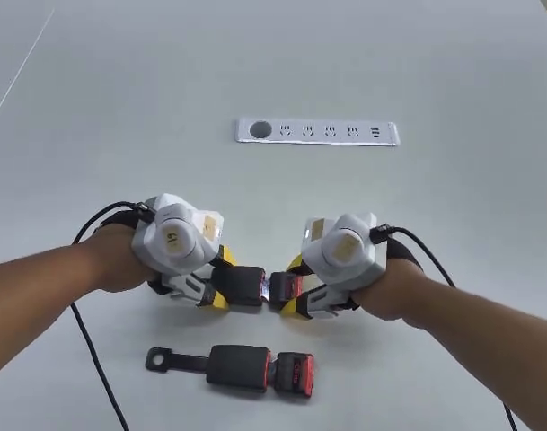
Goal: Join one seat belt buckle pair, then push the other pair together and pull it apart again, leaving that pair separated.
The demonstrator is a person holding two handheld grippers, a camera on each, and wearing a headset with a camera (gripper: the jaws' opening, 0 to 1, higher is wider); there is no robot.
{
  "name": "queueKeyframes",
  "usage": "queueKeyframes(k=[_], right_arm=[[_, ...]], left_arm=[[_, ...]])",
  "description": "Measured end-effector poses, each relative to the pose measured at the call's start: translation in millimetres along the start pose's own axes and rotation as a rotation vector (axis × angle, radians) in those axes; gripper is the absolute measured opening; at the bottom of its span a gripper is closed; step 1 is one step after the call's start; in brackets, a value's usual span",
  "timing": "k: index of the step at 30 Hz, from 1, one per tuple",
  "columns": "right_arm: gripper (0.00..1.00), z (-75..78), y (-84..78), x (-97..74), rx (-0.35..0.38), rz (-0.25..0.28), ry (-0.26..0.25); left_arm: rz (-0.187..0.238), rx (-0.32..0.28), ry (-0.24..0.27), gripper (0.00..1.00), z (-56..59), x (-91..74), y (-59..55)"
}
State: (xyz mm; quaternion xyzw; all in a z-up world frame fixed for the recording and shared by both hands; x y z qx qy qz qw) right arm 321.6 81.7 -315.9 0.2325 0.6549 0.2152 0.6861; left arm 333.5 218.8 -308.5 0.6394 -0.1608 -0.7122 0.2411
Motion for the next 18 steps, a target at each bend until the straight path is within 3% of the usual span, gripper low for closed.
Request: queueKeyframes(k=[4,12,18], right_arm=[[0.34,0.9,-0.3,-0.1,0.008,0.002,0.005],[0.34,1.5,-2.8,-2.4,-0.01,-0.004,0.011],[0.34,2.5,-12.5,-9.8,-0.005,-0.01,0.011]], left_arm=[[0.005,0.002,-0.002,0.33,-3.6,2.2,-2.9],[0.002,0.001,0.002,0.33,0.0,0.6,-0.4],[0.012,-0.008,0.006,0.33,-2.8,1.5,-4.3]])
Point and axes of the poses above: the centre of the closed fingertips' face, and the gripper's own axes: x roughly forward along the fingers, z roughly to its right, y roughly out of its top, the point moved 7 cm from there along -x, roughly backward along the fingers, and after that the axes turned 10 degrees about -x, right-handed, at the moved point
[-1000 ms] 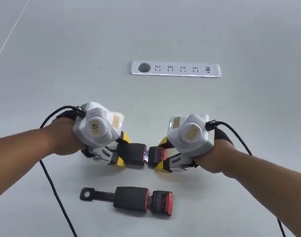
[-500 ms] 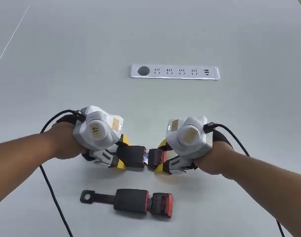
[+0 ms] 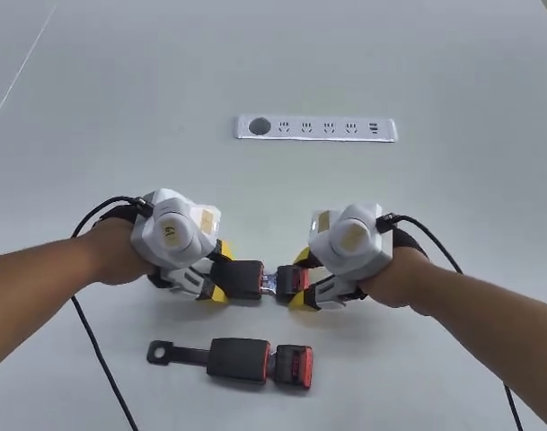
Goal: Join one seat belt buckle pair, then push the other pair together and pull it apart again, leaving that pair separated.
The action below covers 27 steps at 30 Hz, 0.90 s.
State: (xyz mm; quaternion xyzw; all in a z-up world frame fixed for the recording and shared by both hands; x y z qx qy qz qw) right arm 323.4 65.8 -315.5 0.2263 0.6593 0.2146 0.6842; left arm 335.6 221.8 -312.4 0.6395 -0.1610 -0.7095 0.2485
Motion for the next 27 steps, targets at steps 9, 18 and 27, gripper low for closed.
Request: queueKeyframes(k=[9,18,27], right_arm=[[0.34,-2.9,-7.1,-5.2,0.021,0.016,-0.01],[0.35,-6.0,-27.5,-17.1,0.029,0.003,-0.039],[0.35,-11.6,-45.9,-31.1,0.017,-0.015,-0.031]], left_arm=[[-0.006,0.0,0.001,0.33,2.4,-1.1,2.2],[-0.004,0.001,-0.002,0.33,1.2,-0.3,1.0],[-0.012,0.001,-0.001,0.34,5.0,-1.7,4.2]])
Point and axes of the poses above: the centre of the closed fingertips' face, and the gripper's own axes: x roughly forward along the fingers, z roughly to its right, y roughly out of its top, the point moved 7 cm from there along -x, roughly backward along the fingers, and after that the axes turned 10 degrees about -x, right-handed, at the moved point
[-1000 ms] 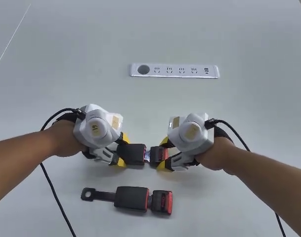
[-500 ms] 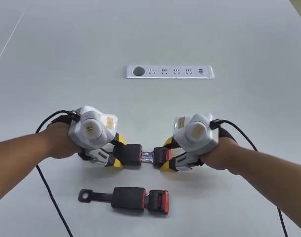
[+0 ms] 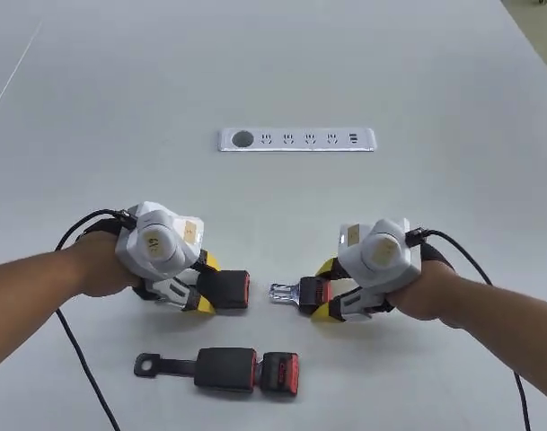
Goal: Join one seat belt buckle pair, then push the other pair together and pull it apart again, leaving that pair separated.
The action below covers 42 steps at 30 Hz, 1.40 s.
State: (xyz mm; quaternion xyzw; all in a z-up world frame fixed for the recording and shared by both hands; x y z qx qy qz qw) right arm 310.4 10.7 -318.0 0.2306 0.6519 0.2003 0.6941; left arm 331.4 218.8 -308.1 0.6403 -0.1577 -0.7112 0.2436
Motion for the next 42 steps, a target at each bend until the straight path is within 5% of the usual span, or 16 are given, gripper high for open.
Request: queueKeyframes(k=[23,33,35,38,39,42], right_arm=[[0.36,-7.5,-52.0,-40.5,0.03,-0.027,-0.005],[0.37,-8.8,-50.8,-41.0,0.034,-0.034,-0.005],[0.42,-8.5,-51.1,-41.9,0.032,-0.067,-0.04],[0.58,-11.3,-48.1,-42.0,0.106,-0.025,-0.087],[0.62,-12.6,-47.1,-43.1,0.107,-0.018,-0.094],[0.65,-13.2,-42.4,-48.1,0.136,0.022,-0.189]], left_arm=[[-0.019,0.005,-0.006,0.34,-6.4,5.7,-4.3],[-0.027,0.01,-0.001,0.34,-6.0,5.9,-3.2],[-0.028,0.005,0.002,0.34,-5.8,6.0,-2.9],[-0.041,-0.007,0.011,0.37,-2.3,6.3,-2.4],[-0.055,-0.02,-0.024,0.45,4.3,5.4,-3.3],[0.027,-0.137,-0.015,0.61,8.6,3.3,1.9]])
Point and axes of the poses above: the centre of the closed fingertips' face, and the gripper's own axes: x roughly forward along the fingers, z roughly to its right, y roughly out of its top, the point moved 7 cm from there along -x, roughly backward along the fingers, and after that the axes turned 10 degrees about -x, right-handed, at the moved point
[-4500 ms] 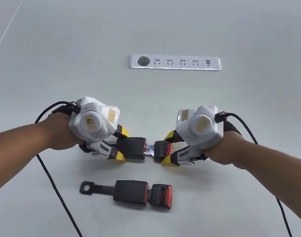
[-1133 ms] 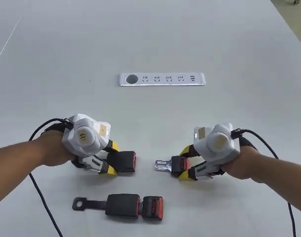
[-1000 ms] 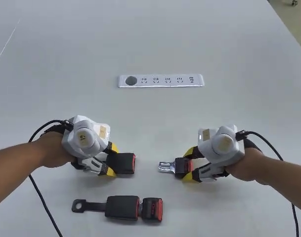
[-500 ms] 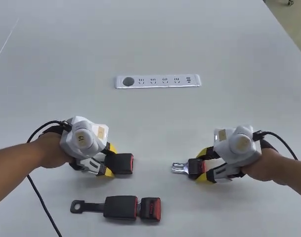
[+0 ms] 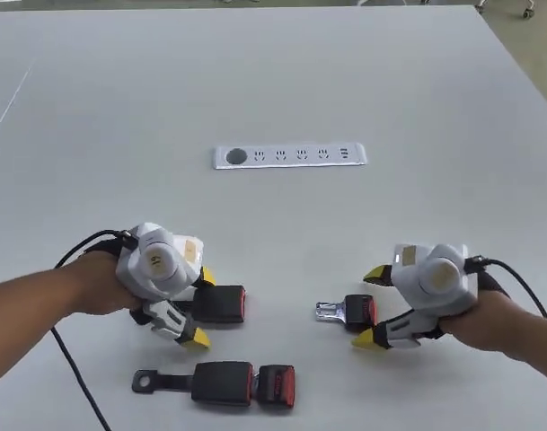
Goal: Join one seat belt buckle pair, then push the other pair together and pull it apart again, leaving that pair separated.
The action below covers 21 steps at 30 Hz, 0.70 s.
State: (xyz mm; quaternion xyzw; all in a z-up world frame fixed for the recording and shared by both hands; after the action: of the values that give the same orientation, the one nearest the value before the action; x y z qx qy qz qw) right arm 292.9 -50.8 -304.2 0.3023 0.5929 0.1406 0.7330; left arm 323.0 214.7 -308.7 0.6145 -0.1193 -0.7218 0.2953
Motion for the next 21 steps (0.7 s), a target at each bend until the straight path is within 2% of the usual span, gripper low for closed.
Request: queueKeyframes(k=[1,4,6,7,8,9,10,11,13,14,15,17,18,20,21], right_arm=[[0.68,-0.9,0.6,-1.2,0.012,0.008,-0.02],[0.77,-3.7,1.1,-5.3,0.07,0.008,-0.093],[0.79,-6.4,3.9,-8.5,0.098,0.043,-0.143],[0.8,-8.4,5.2,-11.6,0.121,0.059,-0.179],[0.82,-9.9,6.7,-13.5,0.151,0.07,-0.197],[0.84,-12.1,8.0,-15.7,0.188,0.086,-0.215],[0.86,-14.0,12.6,-18.6,0.233,0.137,-0.242],[0.88,-15.3,14.0,-20.8,0.259,0.155,-0.262],[0.91,-17.9,16.2,-25.2,0.301,0.174,-0.304],[0.91,-19.7,18.8,-29.3,0.295,0.175,-0.341],[0.91,-21.4,20.1,-31.4,0.29,0.173,-0.356],[0.92,-27.4,23.8,-34.7,0.293,0.173,-0.375],[0.92,-30.5,26.4,-36.5,0.312,0.184,-0.386],[0.92,-35.7,29.9,-38.6,0.345,0.196,-0.391],[0.92,-39.4,32.5,-41.6,0.338,0.191,-0.411]], left_arm=[[0.019,-0.013,0.011,0.63,-0.4,-3.6,1.2],[0.1,-0.097,0.094,0.71,-4.0,-17.1,4.9],[0.178,-0.17,0.119,0.8,-1.3,-26.3,8.7],[0.193,-0.194,0.146,0.85,-1.5,-30.5,8.3],[0.202,-0.238,0.183,0.87,-1.7,-36.2,6.0],[0.229,-0.263,0.199,0.89,-0.1,-39.9,5.9],[0.281,-0.283,0.216,0.89,2.4,-45.1,6.1],[0.313,-0.31,0.23,0.9,4.6,-49.0,5.6],[0.349,-0.392,0.265,0.94,9.9,-57.0,2.0],[0.363,-0.407,0.276,0.95,13.0,-59.9,0.6],[0.379,-0.422,0.288,0.97,16.7,-63.3,-2.3],[0.418,-0.454,0.305,0.97,25.6,-70.2,-6.1],[0.423,-0.465,0.308,0.97,27.5,-71.5,-7.1],[0.458,-0.508,0.345,0.99,32.9,-78.6,-12.5],[0.479,-0.517,0.363,1.0,37.8,-83.4,-14.8]])
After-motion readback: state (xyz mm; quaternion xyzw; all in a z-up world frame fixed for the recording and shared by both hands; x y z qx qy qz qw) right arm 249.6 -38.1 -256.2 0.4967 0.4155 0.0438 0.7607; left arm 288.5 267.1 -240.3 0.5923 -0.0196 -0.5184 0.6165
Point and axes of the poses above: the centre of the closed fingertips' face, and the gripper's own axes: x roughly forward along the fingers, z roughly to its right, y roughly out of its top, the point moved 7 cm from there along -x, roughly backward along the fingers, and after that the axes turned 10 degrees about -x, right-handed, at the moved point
